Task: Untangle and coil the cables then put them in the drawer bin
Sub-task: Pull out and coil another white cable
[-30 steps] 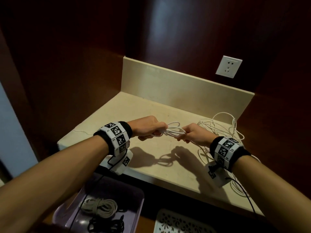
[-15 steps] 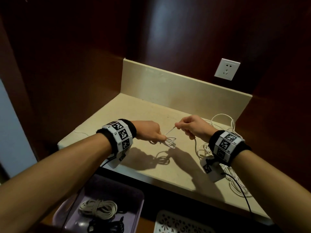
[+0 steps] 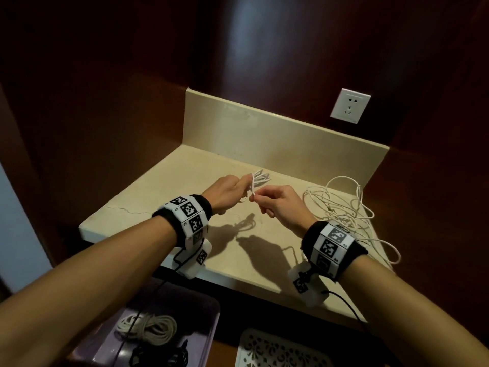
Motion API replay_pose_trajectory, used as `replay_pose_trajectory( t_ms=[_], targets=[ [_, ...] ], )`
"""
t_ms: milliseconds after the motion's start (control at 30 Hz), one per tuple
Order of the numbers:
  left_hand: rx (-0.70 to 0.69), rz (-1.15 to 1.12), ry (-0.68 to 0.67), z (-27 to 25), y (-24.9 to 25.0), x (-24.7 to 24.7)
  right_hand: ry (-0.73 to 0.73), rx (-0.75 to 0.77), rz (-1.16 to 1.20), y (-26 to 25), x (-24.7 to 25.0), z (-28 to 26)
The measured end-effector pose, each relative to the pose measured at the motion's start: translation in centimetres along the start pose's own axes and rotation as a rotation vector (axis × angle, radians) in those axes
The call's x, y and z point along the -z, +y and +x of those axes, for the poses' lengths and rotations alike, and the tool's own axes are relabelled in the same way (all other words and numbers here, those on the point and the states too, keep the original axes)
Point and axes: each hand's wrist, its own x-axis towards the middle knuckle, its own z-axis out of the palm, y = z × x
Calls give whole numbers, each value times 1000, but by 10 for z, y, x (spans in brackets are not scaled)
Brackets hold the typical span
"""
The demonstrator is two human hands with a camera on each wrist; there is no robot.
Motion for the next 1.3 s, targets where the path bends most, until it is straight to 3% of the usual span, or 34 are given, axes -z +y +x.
replay_pose_trajectory(
  t_ms=[133, 367, 700, 933, 1100, 1300],
  targets=[
    [9, -166, 28, -4, 4, 1, -9, -14, -27, 1, -2, 0],
    [-9, -204, -57, -10, 8, 7, -50, -91, -153, 10, 9, -1],
    [-6, -39, -236, -15, 5, 19, -185, -205, -402, 19, 51, 6],
    [-3, 226, -442, -16, 7, 12, -143, -227, -476, 4, 63, 12],
    [13, 391, -391, -8, 3, 9, -66, -144, -343, -13, 49, 19],
    [79, 144, -188, 1, -9, 17, -66, -44, -242, -13, 29, 13]
  ],
)
